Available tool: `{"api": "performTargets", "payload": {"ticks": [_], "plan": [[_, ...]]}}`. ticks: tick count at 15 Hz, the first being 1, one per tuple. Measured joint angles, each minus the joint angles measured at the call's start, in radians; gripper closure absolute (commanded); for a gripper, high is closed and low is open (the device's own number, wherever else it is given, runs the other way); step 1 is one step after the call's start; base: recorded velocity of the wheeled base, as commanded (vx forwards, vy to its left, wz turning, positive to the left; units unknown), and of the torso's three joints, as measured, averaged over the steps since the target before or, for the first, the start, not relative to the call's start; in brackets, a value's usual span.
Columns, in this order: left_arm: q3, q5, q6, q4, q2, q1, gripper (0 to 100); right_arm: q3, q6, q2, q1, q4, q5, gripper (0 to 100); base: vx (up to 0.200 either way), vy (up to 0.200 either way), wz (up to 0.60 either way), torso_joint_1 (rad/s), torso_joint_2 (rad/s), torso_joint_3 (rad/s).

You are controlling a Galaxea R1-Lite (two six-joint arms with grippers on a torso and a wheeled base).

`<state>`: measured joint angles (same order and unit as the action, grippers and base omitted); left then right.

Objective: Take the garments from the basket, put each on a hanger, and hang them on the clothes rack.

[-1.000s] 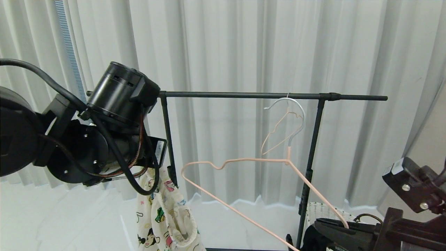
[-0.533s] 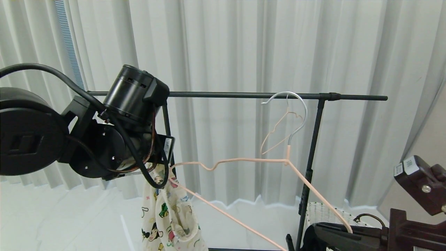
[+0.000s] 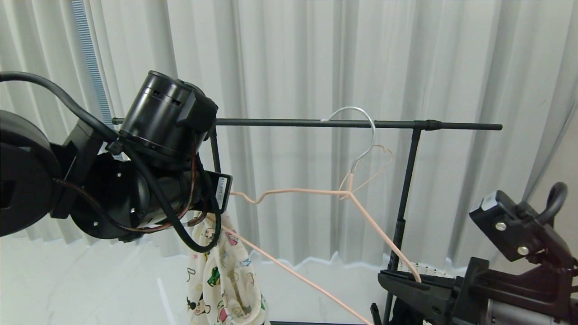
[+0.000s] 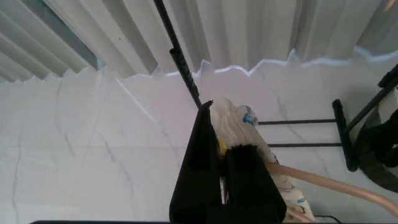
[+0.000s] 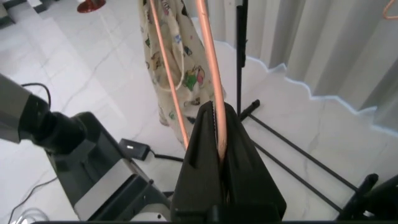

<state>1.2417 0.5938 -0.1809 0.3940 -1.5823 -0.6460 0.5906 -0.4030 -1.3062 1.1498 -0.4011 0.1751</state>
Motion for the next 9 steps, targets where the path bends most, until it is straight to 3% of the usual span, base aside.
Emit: {"api": "performTargets", "payload": {"ticks": [5,7,9], "plan": [[0.013,0.0,-0.079,0.001,0.031,-0.084,100,0.0,0.001,-0.16,-0.014,-0.193,0.018,100,0.0,0.0,0.0,0.0,0.0,0.0],[0.021,-0.007,-0.097,0.001,0.045,-0.131,100,0.011,0.002,-0.216,-0.014,-0.215,0.022,100,0.0,0.0,0.0,0.0,0.0,0.0],[0.045,-0.072,-0.107,0.001,0.064,-0.187,100,0.036,0.002,-0.261,-0.015,-0.219,0.023,100,0.0,0.0,0.0,0.0,0.0,0.0]]}}
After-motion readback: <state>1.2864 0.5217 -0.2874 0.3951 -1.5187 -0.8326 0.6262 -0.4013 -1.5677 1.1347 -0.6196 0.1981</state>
